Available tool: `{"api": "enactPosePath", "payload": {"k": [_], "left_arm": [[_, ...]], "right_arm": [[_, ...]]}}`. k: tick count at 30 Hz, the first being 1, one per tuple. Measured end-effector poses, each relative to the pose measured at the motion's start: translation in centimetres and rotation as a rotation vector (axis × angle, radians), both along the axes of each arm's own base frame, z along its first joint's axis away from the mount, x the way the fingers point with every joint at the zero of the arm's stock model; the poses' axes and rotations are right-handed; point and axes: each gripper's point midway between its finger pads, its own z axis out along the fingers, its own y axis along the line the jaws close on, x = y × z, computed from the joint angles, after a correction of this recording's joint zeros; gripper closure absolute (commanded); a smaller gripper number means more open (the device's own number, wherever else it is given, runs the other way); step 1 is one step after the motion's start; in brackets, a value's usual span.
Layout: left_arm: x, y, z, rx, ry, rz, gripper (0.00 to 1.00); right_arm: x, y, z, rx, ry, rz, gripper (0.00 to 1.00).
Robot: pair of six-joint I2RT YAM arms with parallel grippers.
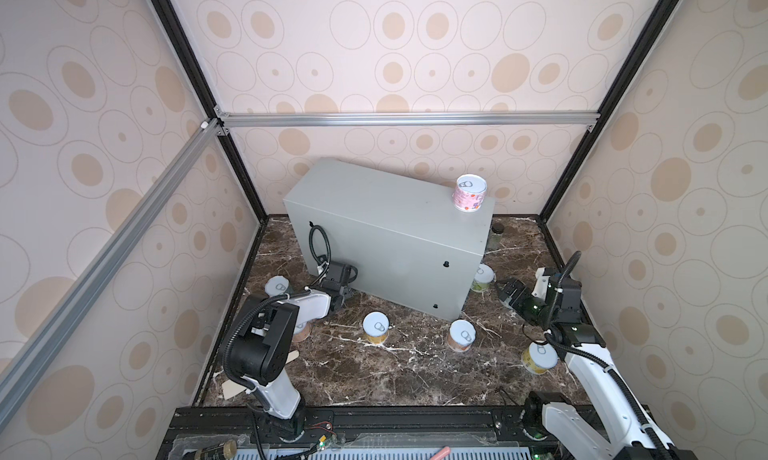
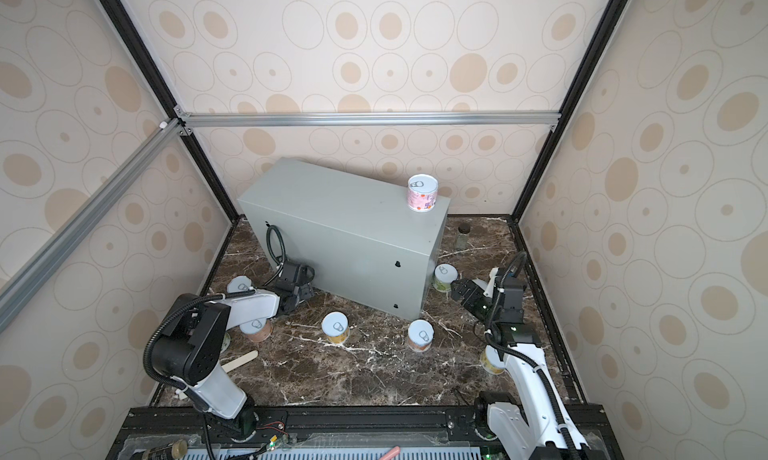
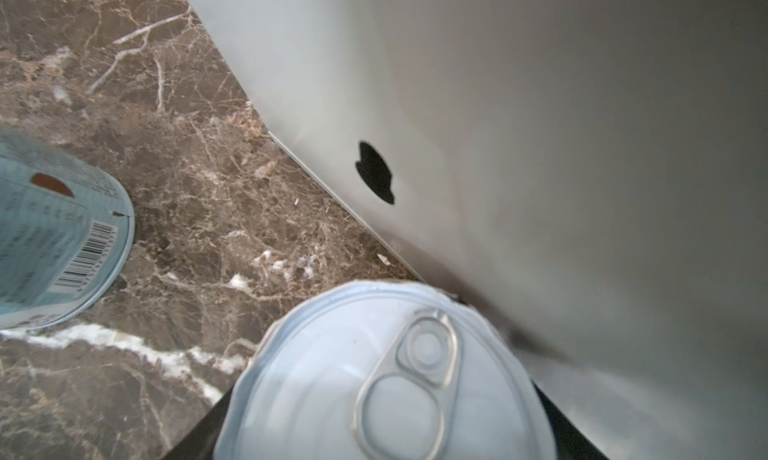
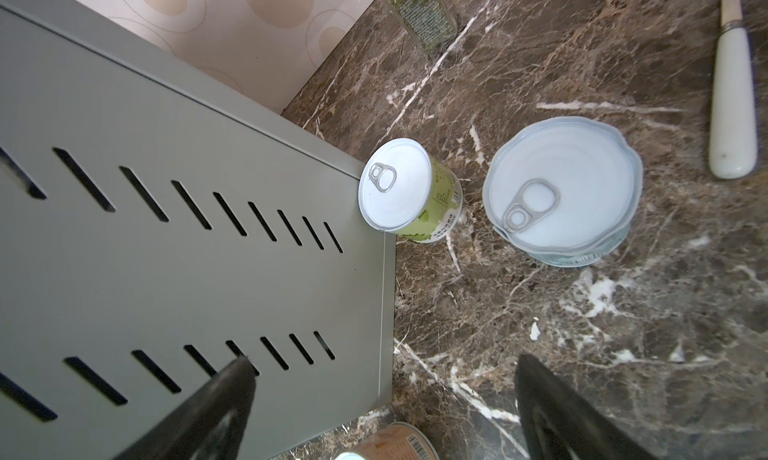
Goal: Place and organize the canned foods onto the counter
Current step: 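Close the left gripper on the white-lidded can and lift it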
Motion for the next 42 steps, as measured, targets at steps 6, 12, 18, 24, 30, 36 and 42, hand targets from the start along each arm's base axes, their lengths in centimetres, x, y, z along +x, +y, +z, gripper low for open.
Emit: {"api": "enactPosePath", "payload": {"k": [6,12,18,24,30,36,42], "left_arm": [[-0.3,-0.1,0.2,-0.009,0.002,-0.007,0.30],[-0.9,-0.6,1.9,-0.042,-0.026,-0.029,0.30],[-2.0,-0.8,5.0,-0.085,-0.089,-0.045,0.30],[-3.9,-0.5,7.5,-0.117,-0.136,-0.061,0.31],[-6.2,-0.2,9.6,-0.152,-0.180,-0.083,0.31],[-7.7,-0.3,11.4,-0.187,-0.220,-0.108,0.31],[-8.9,-0.9,12.4,-0.225,-0.226,-0.159,0.31]], "right_arm": [[-0.1,0.2,0.3,0.002,-0.012,0.008,0.00],[-0.4,1.0,1.1,0.018,-0.039,0.046,0.00],[-1.3,1.7,2.1,0.026,-0.071,0.083,0.00],[-2.6,2.3,2.3,0.029,-0.062,0.114,0.00],[-3.6,2.5,3.4,0.019,-0.059,0.130,0.00],[-4.3,2.9,4.7,0.017,-0.066,0.145,0.01],[-5.1,3.6,5.8,0.011,-0.063,0.168,0.01]]}}
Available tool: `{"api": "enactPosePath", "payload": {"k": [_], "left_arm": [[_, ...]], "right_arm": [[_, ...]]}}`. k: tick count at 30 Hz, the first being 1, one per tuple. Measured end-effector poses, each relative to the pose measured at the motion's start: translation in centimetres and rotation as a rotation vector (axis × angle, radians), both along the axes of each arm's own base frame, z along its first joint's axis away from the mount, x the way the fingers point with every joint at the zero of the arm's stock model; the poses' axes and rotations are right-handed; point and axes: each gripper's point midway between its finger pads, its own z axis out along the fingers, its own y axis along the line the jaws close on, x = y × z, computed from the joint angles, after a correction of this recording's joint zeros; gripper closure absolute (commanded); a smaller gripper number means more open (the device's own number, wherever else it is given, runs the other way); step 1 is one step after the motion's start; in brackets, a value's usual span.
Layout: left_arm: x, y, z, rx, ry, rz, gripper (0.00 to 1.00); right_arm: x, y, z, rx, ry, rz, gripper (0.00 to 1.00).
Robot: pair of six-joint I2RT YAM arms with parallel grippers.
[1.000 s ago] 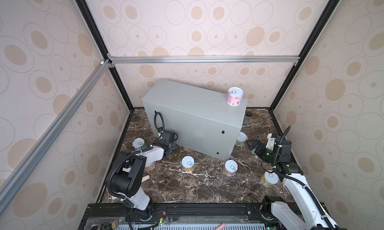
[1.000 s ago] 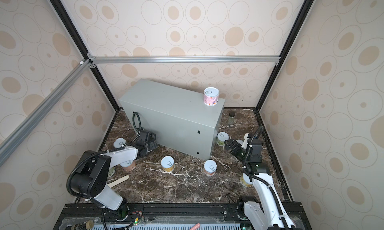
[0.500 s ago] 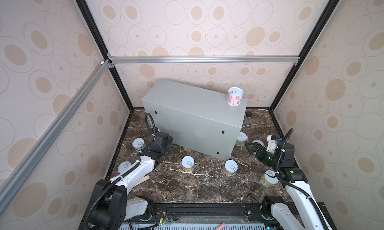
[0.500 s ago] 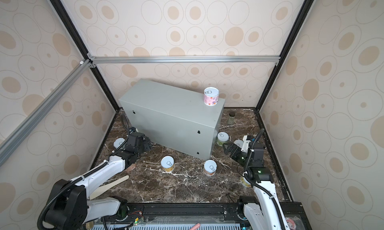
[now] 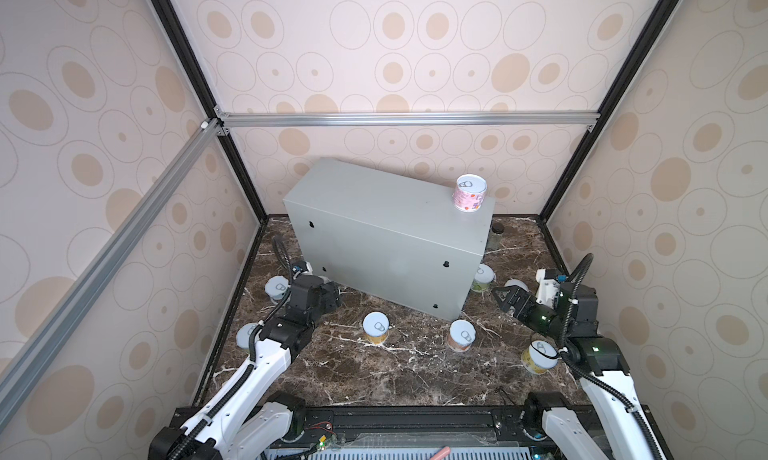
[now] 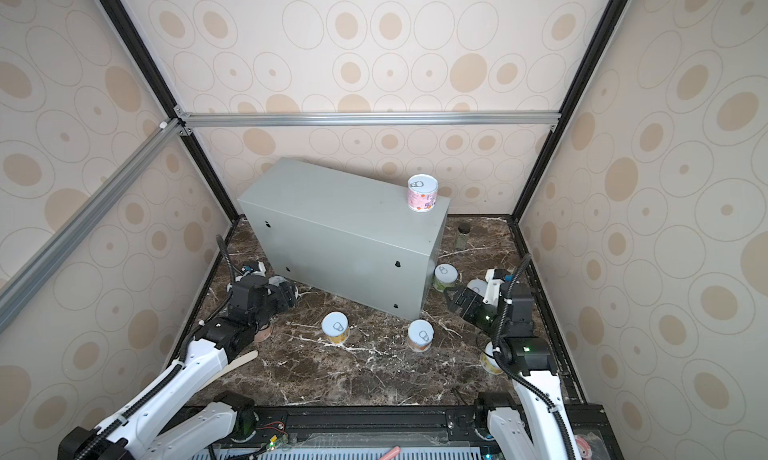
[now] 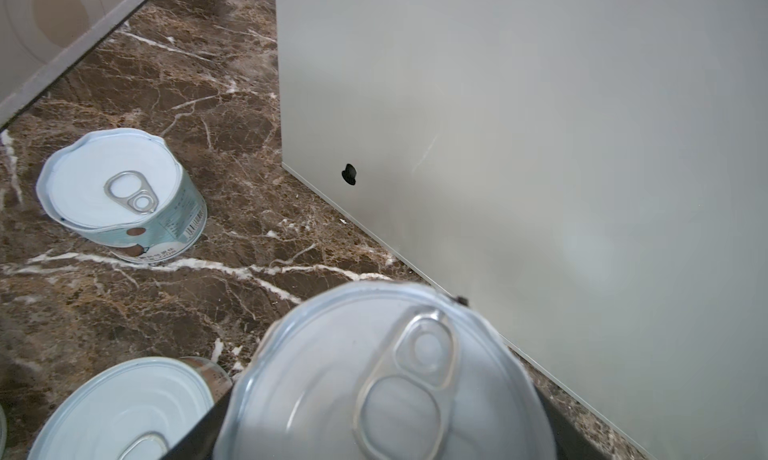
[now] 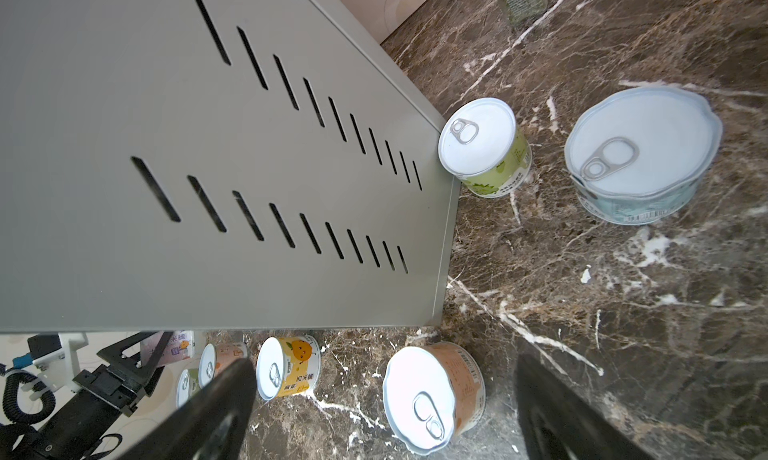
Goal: Place and organize the canned foods onto the counter
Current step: 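Close the left gripper on the white-lidded can and lift it, then carry the pink can up over the cabinet top with the left gripper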
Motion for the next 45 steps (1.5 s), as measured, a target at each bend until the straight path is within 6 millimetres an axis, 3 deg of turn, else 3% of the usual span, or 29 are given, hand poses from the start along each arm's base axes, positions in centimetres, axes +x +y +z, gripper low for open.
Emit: {"api": "enactPosePath", "payload": {"k": [4,7,18,27,40,45], "left_arm": [[-0.3,-0.7,0.4,-0.010,0.021,-0.046,0.31],[-0.2,-1.3,1.9,-0.017,0.010,-0.079,0.31],[1.6,-3.5,13.4,-0.044,-0.195,-0.197,0.31],[3.1,-4.9,17.5,-0.010,-0.219,-0.272,0.31],[6.2,-7.3,24.7,0.017,-0.285,-0.350,0.32],[7.4,-9.7,27.6,0.034,-0.305,-0.407,0.32]], "right_arm": [[-0.1,0.3,1.3,-0.009,-0.011,0.008,0.01],[0.1,0.4,2.3,-0.011,-0.021,0.012,0.01],[0.7,0.4,4.4,-0.036,-0.029,0.015,0.01],[1.1,0.2,7.5,-0.064,-0.093,0.011,0.01],[2.3,0.2,7.0,-0.100,-0.078,0.028,0.01],[2.8,0.2,7.1,-0.115,-0.086,0.036,0.01]]}}
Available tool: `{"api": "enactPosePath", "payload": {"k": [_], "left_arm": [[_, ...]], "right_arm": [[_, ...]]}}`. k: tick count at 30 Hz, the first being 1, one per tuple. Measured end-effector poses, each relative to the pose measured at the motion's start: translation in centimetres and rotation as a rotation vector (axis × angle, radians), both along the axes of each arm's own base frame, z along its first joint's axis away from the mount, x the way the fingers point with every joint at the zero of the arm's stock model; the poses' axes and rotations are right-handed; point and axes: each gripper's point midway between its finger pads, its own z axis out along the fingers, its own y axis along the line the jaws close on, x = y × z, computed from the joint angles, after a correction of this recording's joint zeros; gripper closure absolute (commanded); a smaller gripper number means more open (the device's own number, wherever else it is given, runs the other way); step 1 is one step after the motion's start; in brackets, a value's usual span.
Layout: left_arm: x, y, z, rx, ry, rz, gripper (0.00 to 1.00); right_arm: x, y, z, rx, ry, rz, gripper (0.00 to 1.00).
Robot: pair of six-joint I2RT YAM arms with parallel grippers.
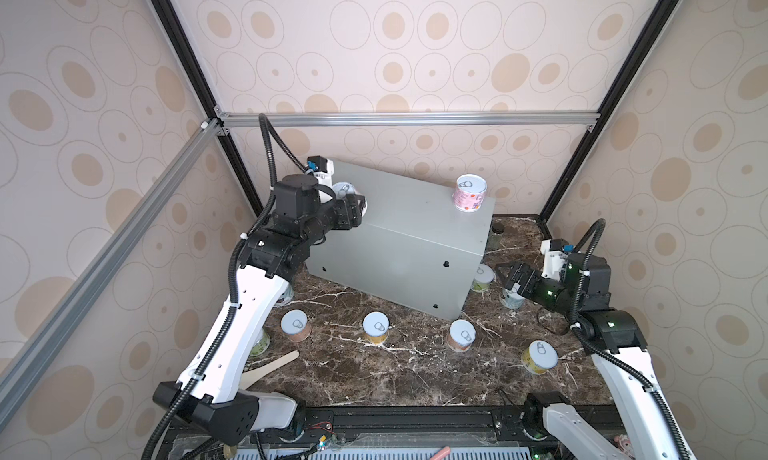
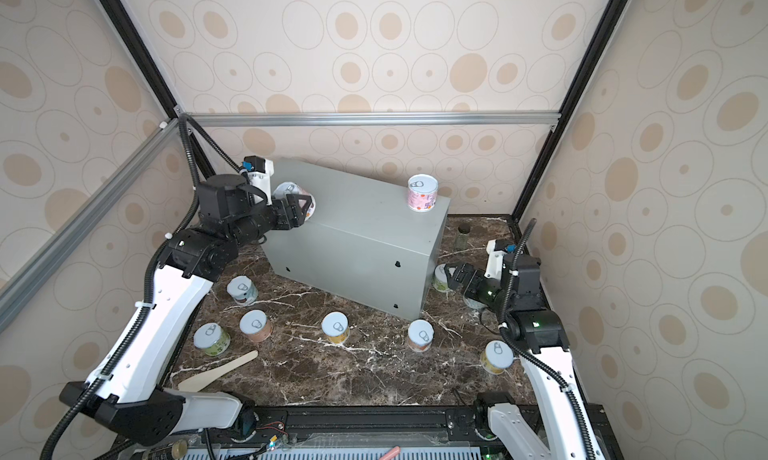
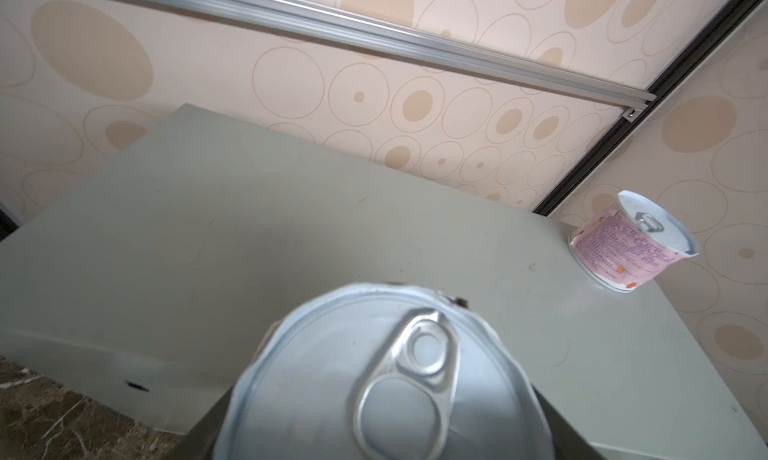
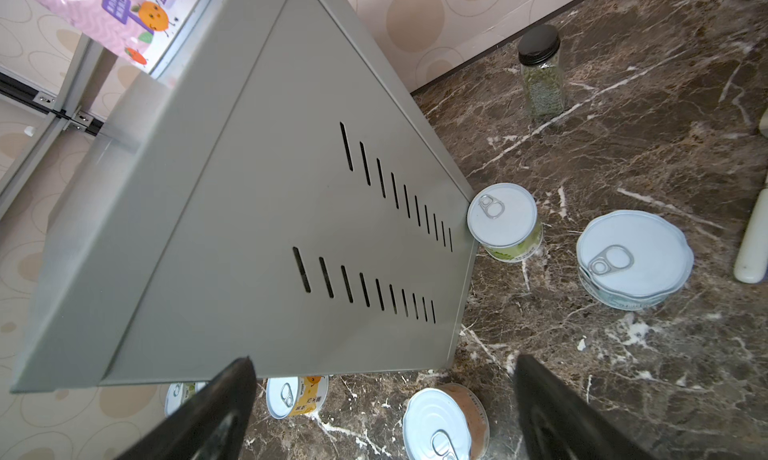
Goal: Place and organize the canned foods onto the counter
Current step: 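Carry the pink can up over the cabinet top with the left gripper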
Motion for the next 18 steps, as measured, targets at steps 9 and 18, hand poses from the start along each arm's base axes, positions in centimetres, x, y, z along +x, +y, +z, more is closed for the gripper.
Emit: {"api": "enactPosePath", "payload": {"k": [9,18], "left_arm": [[0.3,-9.5,3.2,0.094,-0.024,-0.173,0.32],[-0.9,-17.0,0.9,0.182,0.006,-0.306,0.32]], "right_arm": [[0.6,-0.2,1.1,-0.029,-0.034,-0.002,0.01],[0.7,-0.3,1.3,-0.046,-0.047,0.003,0.01]]}}
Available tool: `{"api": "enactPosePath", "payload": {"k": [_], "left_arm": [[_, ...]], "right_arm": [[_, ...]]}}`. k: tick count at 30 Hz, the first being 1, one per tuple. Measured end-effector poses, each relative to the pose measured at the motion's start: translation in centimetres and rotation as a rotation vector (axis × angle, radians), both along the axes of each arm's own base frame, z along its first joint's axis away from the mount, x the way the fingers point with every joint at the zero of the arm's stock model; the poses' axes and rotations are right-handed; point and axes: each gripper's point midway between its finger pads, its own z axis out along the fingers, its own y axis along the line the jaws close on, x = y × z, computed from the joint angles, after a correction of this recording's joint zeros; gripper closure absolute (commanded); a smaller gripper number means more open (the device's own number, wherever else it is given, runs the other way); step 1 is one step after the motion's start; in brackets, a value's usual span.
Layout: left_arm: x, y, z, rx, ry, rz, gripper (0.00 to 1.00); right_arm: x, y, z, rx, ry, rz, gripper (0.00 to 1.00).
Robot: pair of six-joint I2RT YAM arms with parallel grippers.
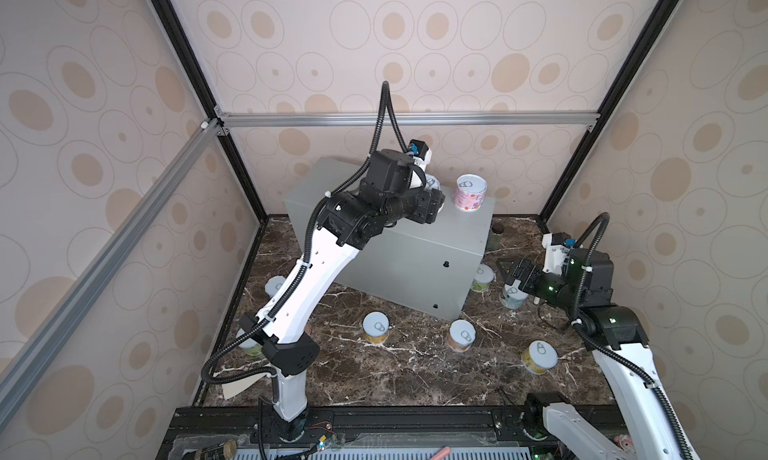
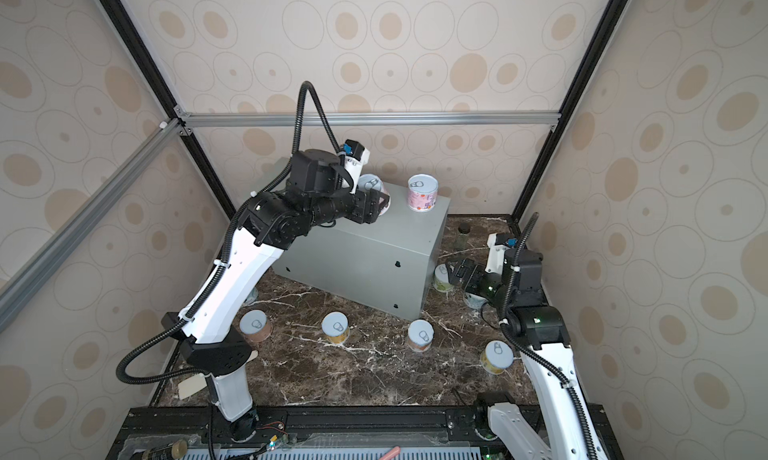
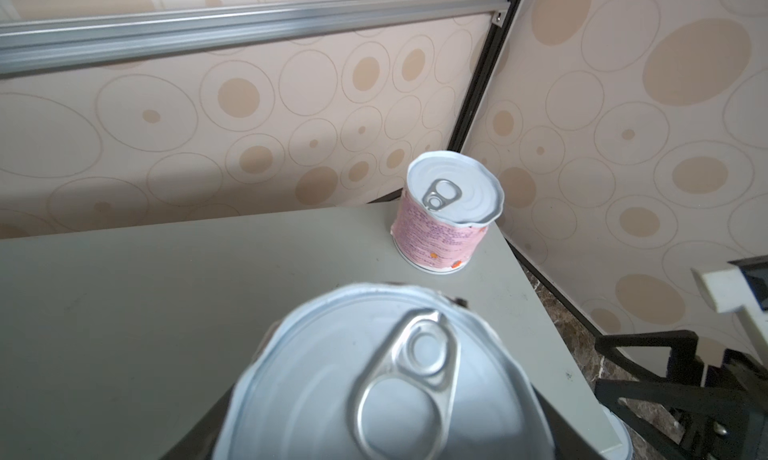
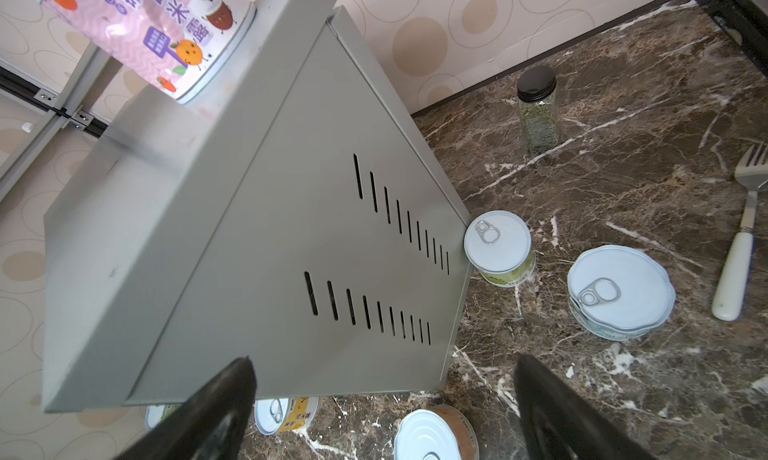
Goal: Place and organize the canned foods onto the counter
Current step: 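Carry the pink can up over the cabinet top with the left gripper, then set the pink can beside the other pink can and open the left gripper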
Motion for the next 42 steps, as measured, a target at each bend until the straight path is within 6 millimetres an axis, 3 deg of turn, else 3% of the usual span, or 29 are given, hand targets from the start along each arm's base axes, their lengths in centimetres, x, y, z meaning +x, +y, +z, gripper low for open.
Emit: {"api": "enactPosePath", "payload": {"k": [9,23,33,42], "left_arm": [[-0.5,-3.2,-2.9,0.062,0.036,-0.052,0.31],[-0.7,-5.0,-4.4,0.100,0.035,-0.060,0.28],[-0.4,-6.0,-4.3,0.089,0.018,-0.066,0.13],[-0.5,-6.3,-3.7,0.078,-0.001,-0.071,0.05]], "right_arm": [[0.0,0.0,0.0,-0.011,-0.004,0.003,0.01],[-0.3,0.0,0.1,-0.015,-0.024,0.002,0.01],[-0.6,0.0,0.6,-0.029,-0.052,0.003,0.00],[-1.0,-0.1,0.9,-0.041,-0.066,0.001,0.00]]}}
